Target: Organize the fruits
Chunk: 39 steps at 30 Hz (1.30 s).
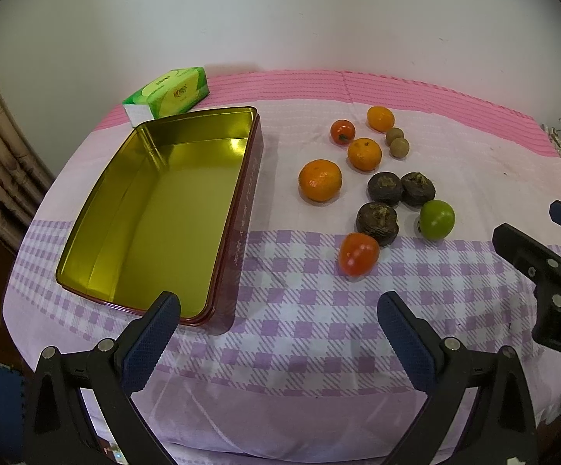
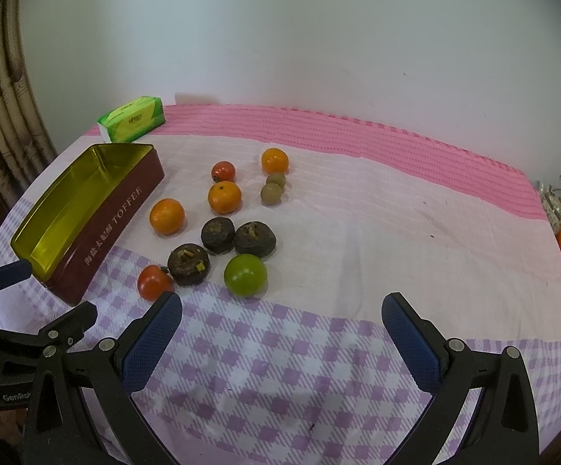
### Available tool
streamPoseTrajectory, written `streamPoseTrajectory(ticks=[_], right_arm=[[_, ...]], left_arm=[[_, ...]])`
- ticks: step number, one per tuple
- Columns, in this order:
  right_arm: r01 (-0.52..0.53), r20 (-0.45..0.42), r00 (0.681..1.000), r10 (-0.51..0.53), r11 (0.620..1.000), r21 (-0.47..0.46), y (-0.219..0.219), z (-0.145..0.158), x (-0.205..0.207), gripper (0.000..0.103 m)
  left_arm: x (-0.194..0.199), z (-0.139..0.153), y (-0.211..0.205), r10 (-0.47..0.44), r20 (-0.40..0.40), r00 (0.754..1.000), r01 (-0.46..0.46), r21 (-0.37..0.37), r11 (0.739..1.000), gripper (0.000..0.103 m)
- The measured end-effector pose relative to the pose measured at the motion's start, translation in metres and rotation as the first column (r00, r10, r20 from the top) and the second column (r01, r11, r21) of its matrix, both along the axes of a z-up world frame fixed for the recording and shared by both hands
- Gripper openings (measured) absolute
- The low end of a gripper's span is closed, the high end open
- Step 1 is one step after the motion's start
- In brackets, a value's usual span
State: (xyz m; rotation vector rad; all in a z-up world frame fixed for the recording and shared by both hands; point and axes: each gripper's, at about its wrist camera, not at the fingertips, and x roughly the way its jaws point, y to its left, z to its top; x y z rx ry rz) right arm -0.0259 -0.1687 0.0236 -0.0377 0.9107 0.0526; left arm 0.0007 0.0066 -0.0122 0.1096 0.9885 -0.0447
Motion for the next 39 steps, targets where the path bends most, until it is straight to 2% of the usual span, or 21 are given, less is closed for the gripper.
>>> streamPoseTrajectory(ticks=[10, 13, 17, 19, 23, 27, 31, 35, 39], right_arm=[[0.038, -0.019, 0.999, -0.038, 0.999, 0.011, -0.012, -0.004, 0.005, 0.102], [0.056, -0.020, 0.998, -0.056, 0.998, 0.017, -0.018, -0.004, 0.006, 0.102], [0.084, -0.027, 0.996, -0.083, 0.996, 0.031, -0.027, -0.004, 0.009, 0.102], [0.096, -0.029, 0.995, -0.095, 0.995, 0.033, -0.031, -0.005, 0.010, 0.102], [0.110, -0.043, 0.993, -0.109, 0.993, 0.044, -0.036, -0.007, 0.012, 0.102], [0.111, -0.055, 0.993, -0.108, 0.993, 0.047, -0.037, -0.011, 0.014, 0.102], [0.106, -0.058, 0.993, -0.104, 0.993, 0.046, -0.037, -0.013, 0.014, 0.102], [0.111, -0.066, 0.992, -0.108, 0.993, 0.048, -0.038, -0.016, 0.015, 0.102], [0.113, -0.074, 0.991, -0.110, 0.992, 0.050, -0.039, -0.018, 0.015, 0.102]], left_arm=[[0.004, -0.005, -0.005, -0.021, -0.021, 1.000, 0.021, -0.012, 1.000, 0.101], [0.007, -0.008, -0.009, -0.039, -0.034, 0.999, 0.039, -0.020, 0.999, 0.097], [0.013, -0.012, -0.020, -0.092, -0.048, 0.995, 0.091, -0.021, 0.996, 0.088], [0.016, -0.015, -0.027, -0.121, -0.054, 0.991, 0.120, -0.014, 0.993, 0.086], [0.026, -0.023, -0.038, -0.169, -0.078, 0.982, 0.168, -0.028, 0.985, 0.071], [0.039, -0.031, -0.044, -0.186, -0.108, 0.977, 0.182, -0.049, 0.982, 0.059], [0.052, -0.041, -0.049, -0.196, -0.139, 0.971, 0.188, -0.069, 0.980, 0.054], [0.060, -0.048, -0.052, -0.203, -0.161, 0.966, 0.193, -0.076, 0.978, 0.040], [0.064, -0.053, -0.053, -0.203, -0.173, 0.964, 0.189, -0.090, 0.978, 0.040]])
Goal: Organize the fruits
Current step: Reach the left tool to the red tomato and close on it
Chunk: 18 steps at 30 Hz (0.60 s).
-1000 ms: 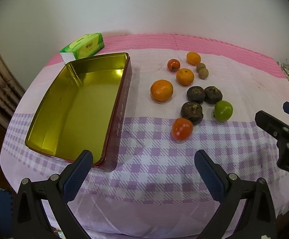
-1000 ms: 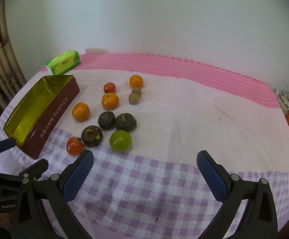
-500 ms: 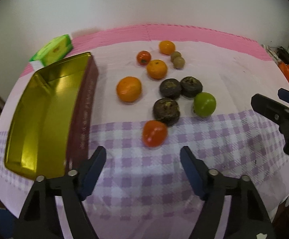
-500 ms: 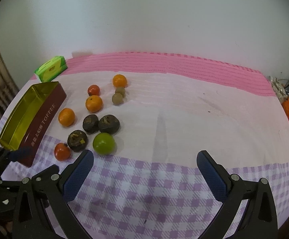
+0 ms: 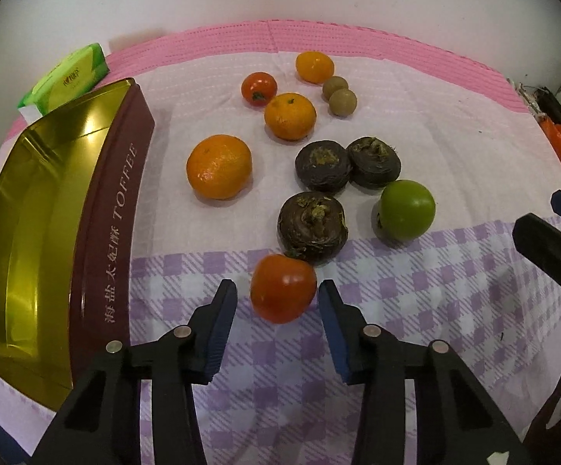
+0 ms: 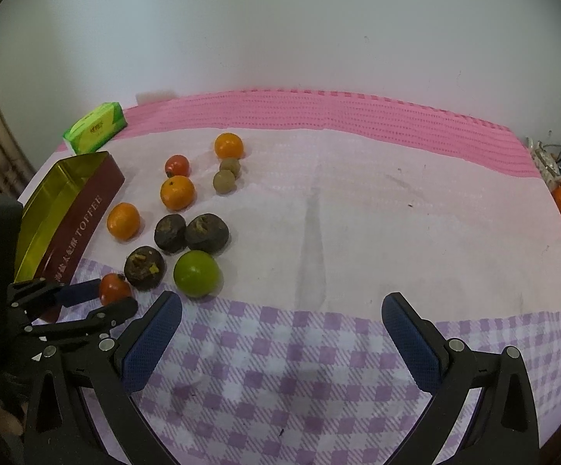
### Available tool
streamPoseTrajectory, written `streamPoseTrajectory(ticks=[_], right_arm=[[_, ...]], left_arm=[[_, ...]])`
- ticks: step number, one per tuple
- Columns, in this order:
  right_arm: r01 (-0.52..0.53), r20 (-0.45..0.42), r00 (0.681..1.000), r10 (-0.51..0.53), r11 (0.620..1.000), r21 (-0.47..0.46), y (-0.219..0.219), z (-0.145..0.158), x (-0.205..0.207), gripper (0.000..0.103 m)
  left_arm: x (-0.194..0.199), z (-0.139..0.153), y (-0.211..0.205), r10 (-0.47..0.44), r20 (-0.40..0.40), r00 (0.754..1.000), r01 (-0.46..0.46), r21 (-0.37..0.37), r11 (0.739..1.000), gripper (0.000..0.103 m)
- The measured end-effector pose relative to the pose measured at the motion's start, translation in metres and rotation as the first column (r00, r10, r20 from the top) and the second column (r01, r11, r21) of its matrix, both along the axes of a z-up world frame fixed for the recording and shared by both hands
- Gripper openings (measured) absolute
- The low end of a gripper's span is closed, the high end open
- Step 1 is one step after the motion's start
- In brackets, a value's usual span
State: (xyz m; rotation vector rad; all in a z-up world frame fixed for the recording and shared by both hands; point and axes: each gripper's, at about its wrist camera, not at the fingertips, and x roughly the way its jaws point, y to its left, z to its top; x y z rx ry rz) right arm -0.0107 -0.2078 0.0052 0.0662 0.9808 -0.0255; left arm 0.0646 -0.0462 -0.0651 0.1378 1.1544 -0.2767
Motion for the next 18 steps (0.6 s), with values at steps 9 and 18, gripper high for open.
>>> streamPoseTrajectory(ticks=[9, 18], right_arm=[[-0.013, -0.022, 1.000, 0.013, 1.000, -0.006, 0.005, -0.009, 0.003, 0.102], [-0.050, -0.053, 0.997, 0.050, 0.999, 0.003, 0.016, -0.021, 0.004, 0.102]], left_arm=[[0.001, 0.000, 0.001, -0.009, 0.007, 1.000, 0.010, -0.010, 1.000, 0.028], [-0.008, 0.015, 0.011, 0.008, 0.016, 1.000, -0.007, -0.038, 0.999, 0.028]])
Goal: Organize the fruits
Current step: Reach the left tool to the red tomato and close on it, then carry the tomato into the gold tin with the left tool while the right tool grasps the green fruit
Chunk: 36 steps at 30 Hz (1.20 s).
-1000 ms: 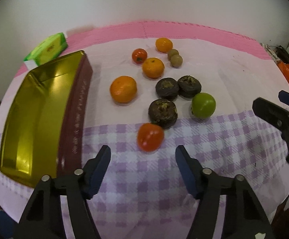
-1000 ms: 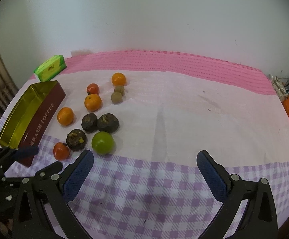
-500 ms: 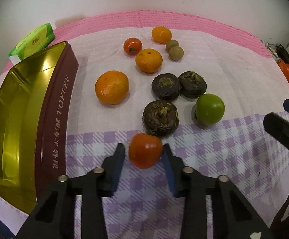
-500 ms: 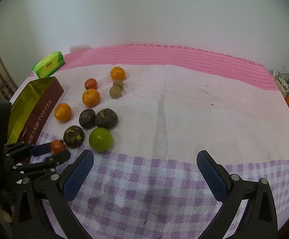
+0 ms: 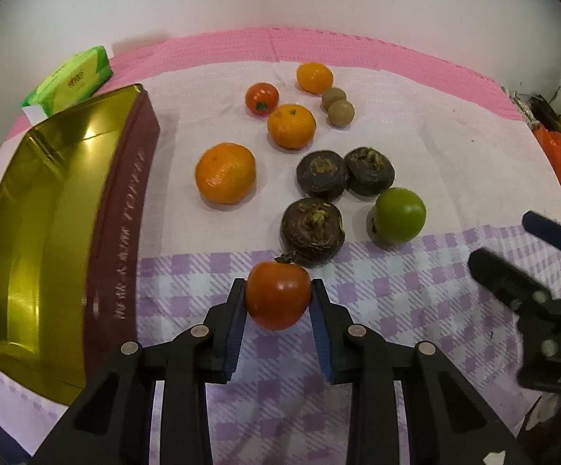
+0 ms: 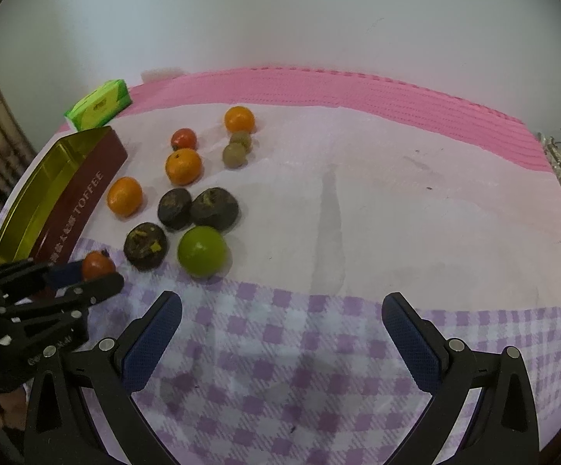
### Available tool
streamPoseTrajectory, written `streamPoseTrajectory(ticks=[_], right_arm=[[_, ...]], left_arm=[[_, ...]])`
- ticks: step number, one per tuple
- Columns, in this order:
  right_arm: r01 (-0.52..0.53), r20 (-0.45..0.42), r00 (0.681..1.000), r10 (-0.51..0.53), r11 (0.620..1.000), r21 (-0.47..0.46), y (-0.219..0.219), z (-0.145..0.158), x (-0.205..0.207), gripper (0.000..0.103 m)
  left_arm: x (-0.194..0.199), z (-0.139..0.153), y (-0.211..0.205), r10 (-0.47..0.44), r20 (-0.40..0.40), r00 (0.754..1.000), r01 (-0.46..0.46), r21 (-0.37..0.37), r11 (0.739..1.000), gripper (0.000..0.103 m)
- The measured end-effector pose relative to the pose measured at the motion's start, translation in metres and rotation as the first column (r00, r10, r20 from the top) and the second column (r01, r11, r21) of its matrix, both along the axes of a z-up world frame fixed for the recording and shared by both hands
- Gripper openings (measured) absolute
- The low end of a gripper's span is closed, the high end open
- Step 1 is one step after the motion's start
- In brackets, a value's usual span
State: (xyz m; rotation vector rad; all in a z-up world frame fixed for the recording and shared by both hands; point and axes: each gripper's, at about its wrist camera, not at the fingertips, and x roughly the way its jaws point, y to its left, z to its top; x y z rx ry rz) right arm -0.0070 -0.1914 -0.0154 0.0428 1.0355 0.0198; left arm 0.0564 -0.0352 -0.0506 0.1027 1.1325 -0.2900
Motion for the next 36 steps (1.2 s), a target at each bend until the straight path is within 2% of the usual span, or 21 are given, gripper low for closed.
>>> streamPoseTrajectory(ticks=[8, 13, 21, 27, 34, 36], right_arm=[[-0.051, 0.003, 0.999, 0.051, 0.998, -0.027, 0.015, -0.006, -0.002, 0.102], [-0.061, 0.013, 0.998, 0.062, 0.998, -0.027, 0.020, -0.007, -0.002, 0.102], [-0.075, 0.013, 0.997, 0.075, 0.996, -0.038, 0.029, -0.012, 0.006, 0.093], [-0.111, -0.003, 0.994, 0.111, 0.992, -0.065, 0.042, -0.019, 0.018, 0.081], [-0.154, -0.002, 0.988, 0.155, 0.982, -0.114, 0.056, -0.023, 0.032, 0.076], [-0.165, -0.015, 0.986, 0.165, 0.980, -0.114, 0.059, -0.026, 0.036, 0.070]], left_arm=[[-0.003, 0.038, 0.027, 0.044, 0.073, 0.996, -0.041, -0.042, 0.998, 0.028], [0.003, 0.050, 0.057, 0.100, 0.100, 0.990, -0.097, -0.029, 0.995, 0.028], [0.013, 0.044, 0.124, 0.215, 0.098, 0.972, -0.218, 0.030, 0.975, 0.028], [0.016, 0.029, 0.165, 0.283, 0.075, 0.956, -0.288, 0.056, 0.956, 0.028], [0.014, 0.014, 0.186, 0.319, 0.045, 0.947, -0.322, 0.084, 0.943, 0.028], [0.016, 0.010, 0.189, 0.323, 0.036, 0.946, -0.325, 0.088, 0.941, 0.028]])
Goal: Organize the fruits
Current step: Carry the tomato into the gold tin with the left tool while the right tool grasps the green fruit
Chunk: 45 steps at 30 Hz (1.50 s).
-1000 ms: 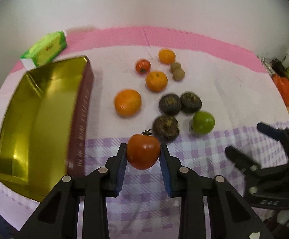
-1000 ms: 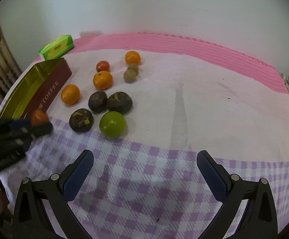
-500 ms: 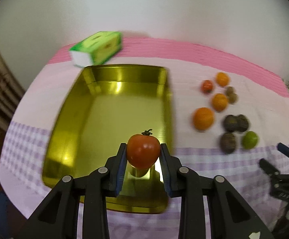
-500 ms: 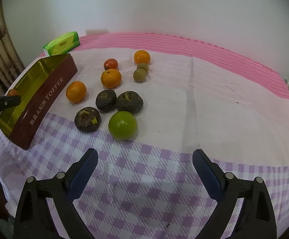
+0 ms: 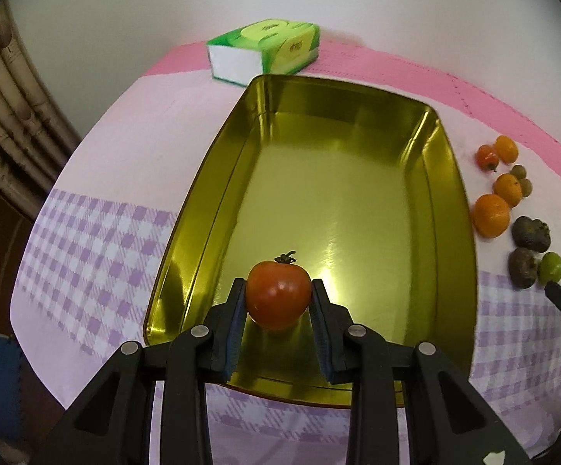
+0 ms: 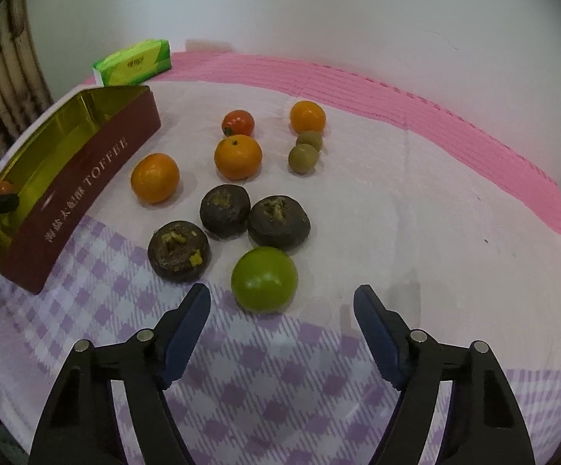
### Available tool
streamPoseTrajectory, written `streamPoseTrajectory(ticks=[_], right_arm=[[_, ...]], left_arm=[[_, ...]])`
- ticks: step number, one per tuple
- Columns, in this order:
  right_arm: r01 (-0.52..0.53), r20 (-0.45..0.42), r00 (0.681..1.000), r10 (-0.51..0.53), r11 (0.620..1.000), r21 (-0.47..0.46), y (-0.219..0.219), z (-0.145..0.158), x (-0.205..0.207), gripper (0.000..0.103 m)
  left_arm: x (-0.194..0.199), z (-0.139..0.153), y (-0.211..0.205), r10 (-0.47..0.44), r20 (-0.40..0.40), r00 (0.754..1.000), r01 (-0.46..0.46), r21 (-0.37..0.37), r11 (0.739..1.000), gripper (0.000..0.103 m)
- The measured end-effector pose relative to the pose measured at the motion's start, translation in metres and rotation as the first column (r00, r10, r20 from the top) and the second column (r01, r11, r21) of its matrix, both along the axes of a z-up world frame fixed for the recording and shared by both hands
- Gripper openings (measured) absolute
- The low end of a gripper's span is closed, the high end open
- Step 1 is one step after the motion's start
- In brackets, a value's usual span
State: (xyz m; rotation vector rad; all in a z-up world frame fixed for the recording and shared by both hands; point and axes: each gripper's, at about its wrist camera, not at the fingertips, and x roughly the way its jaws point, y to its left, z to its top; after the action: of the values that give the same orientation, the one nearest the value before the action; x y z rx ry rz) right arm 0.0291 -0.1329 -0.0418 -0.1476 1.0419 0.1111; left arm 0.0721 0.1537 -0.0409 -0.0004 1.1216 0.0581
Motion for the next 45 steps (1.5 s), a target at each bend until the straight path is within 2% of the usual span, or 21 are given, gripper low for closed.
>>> streamPoseTrajectory(ticks=[8, 16, 25, 37, 45], right_arm=[[0.003, -0.038, 0.999, -0.003, 1.000, 0.002, 0.006, -0.013, 0.012, 0.058], [-0.002, -0.036, 0.999, 0.001, 1.000, -0.005, 0.009, -0.013, 0.011, 0.056], [-0.009, -0.043, 0.999, 0.011, 0.999, 0.038, 0.010, -0.014, 0.013, 0.039], [-0.005, -0.040, 0.999, 0.007, 0.999, 0.053, 0.005, -0.013, 0.010, 0.038], [0.002, -0.018, 1.000, -0.001, 0.999, 0.047, 0.003, 0.000, 0.004, 0.038]], left_arm=[[-0.002, -0.009, 0.008, 0.010, -0.028, 1.000, -0.010, 0.002, 1.000, 0.028], [0.000, -0.012, 0.011, 0.010, -0.036, 0.999, -0.010, 0.012, 1.000, 0.029], [0.001, -0.013, 0.009, 0.011, -0.036, 0.999, -0.010, 0.020, 1.000, 0.029], [0.000, -0.010, 0.013, 0.022, -0.032, 0.999, -0.022, -0.008, 1.000, 0.030], [-0.007, 0.011, 0.013, 0.012, 0.031, 0.999, -0.011, -0.029, 1.000, 0.050]])
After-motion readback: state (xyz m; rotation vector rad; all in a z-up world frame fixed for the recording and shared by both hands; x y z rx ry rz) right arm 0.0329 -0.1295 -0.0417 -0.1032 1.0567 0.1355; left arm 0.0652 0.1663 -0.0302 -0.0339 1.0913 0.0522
